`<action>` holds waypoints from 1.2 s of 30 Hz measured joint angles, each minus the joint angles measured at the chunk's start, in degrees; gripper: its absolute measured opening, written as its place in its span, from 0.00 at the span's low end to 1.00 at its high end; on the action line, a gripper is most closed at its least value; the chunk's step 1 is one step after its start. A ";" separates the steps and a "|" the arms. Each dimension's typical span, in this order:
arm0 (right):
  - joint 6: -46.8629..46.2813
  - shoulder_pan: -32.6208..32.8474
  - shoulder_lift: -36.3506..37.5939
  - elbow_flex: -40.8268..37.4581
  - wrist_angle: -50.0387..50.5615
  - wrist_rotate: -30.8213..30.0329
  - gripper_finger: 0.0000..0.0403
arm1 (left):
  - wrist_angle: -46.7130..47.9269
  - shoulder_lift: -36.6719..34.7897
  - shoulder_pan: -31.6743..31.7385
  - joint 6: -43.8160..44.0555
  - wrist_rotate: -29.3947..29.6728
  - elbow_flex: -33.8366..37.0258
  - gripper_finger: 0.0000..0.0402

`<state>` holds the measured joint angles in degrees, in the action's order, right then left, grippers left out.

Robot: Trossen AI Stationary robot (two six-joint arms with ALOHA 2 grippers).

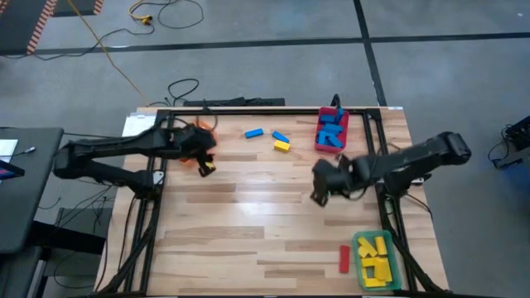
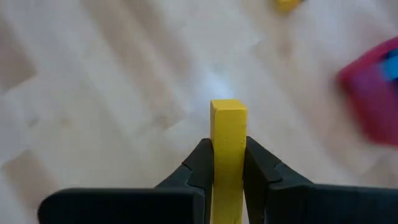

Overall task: Sort blocks
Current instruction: Put the yellow block into the green bin

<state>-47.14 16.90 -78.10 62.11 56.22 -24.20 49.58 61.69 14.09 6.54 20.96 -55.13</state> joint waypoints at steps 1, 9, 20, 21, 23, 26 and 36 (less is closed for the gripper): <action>2.39 -2.42 0.93 0.00 0.09 -0.37 0.17 | -0.86 1.14 -0.61 -0.48 -0.01 0.00 0.49; 20.56 -23.43 6.37 0.00 -0.26 -0.90 0.17 | -13.68 12.52 -1.68 -9.38 -1.61 0.00 0.49; 36.64 -45.63 4.59 -0.02 -7.50 10.87 0.17 | -33.97 24.42 10.18 -16.41 -18.92 -1.40 0.49; 37.40 -46.39 4.41 -0.02 -8.02 11.55 0.17 | -33.97 25.08 10.87 -16.56 -19.56 -1.90 0.49; 38.72 -47.13 3.96 -0.02 -9.32 12.65 0.17 | -33.62 25.79 11.81 -17.52 -19.85 -2.34 0.49; 40.07 -47.84 3.80 -0.02 -11.05 15.29 0.17 | -32.16 25.68 12.80 -19.10 -19.95 -2.37 0.49; 34.15 -36.92 9.12 -0.09 8.51 24.85 0.17 | -16.54 19.35 12.08 -18.71 -24.09 -2.40 0.49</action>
<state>-12.99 -20.02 -68.98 62.02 64.73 0.66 33.04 81.04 26.17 -12.18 -3.14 -57.54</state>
